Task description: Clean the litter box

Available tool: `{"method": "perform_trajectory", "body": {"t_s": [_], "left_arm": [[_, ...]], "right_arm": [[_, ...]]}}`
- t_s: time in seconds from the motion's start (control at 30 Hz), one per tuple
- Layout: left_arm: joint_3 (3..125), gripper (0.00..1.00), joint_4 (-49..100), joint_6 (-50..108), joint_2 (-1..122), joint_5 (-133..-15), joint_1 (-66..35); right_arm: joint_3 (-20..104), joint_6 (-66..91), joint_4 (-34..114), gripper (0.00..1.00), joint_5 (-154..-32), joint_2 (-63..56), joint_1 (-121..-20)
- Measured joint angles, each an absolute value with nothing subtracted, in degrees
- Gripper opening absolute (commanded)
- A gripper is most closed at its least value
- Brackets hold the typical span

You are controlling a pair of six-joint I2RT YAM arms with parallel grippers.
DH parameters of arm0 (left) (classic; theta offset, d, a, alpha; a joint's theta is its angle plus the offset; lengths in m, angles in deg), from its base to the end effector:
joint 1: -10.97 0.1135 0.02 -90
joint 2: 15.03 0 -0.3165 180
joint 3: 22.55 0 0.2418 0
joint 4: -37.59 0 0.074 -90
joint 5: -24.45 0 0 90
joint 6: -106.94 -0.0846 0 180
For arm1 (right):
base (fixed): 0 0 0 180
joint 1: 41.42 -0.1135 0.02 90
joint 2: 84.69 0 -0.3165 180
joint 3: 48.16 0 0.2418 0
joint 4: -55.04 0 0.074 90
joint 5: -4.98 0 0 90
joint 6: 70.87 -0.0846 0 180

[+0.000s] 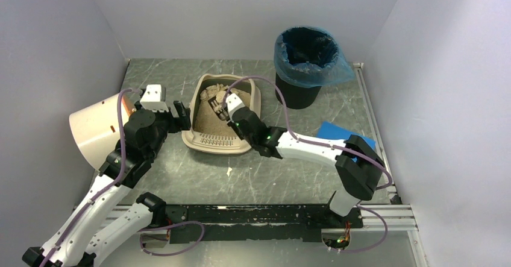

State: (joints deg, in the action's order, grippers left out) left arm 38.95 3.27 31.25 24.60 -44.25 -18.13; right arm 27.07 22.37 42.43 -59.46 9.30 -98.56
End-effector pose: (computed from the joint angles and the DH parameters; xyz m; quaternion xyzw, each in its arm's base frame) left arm 0.1459 -0.0460 0.3725 -0.0162 0.7747 -0.0938 0.6251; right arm 0.2473 0.3156 0.2732 -0.3340 0.7895 0.0445 0.5130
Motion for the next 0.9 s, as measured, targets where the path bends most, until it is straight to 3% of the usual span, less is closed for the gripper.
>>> {"method": "perform_trajectory", "body": {"t_s": [0.9], "left_arm": [[38.95,0.87,3.30,31.25,24.56,-44.25,-18.13]], "right_arm": [[14.37,30.63,56.55,0.00,-53.71,6.29,-100.53]]}}
